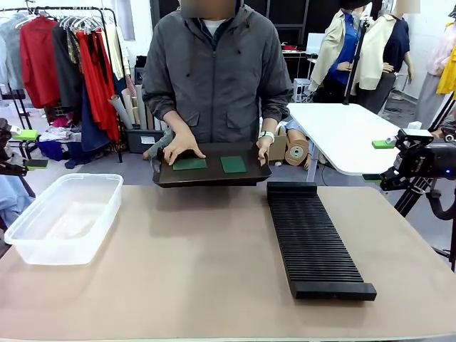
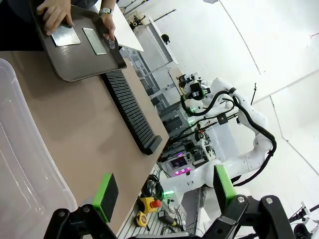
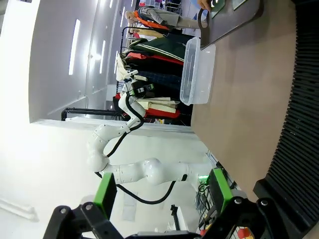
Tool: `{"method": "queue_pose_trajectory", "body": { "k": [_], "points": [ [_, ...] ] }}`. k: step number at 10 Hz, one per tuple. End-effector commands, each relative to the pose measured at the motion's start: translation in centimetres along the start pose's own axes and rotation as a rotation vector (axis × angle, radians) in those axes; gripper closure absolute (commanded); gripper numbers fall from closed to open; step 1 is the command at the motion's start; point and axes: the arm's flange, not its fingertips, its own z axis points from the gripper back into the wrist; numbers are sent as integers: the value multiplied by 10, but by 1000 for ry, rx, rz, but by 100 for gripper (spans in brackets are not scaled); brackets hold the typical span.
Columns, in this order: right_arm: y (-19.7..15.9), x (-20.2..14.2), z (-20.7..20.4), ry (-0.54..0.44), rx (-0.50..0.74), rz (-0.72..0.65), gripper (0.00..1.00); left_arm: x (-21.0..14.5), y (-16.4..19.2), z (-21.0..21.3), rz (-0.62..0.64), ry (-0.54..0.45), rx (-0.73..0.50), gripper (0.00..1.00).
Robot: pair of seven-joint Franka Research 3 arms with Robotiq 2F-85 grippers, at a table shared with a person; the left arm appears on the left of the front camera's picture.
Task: Sort PCBs into racks and boxes based on the side picked up.
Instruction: Pick up the Blank PCB handed by the Human.
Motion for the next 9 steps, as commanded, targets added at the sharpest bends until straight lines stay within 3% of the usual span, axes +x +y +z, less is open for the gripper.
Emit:
{"method": "queue_pose_trajectory", "body": {
  "k": [1, 9],
  "points": [
    [3, 0, 0, 1, 3, -19, 0, 0, -1, 1, -3, 0, -1, 0],
    [3, 0, 0, 1, 3, -19, 0, 0, -1, 1, -3, 0, -1, 0]
  ]
}}
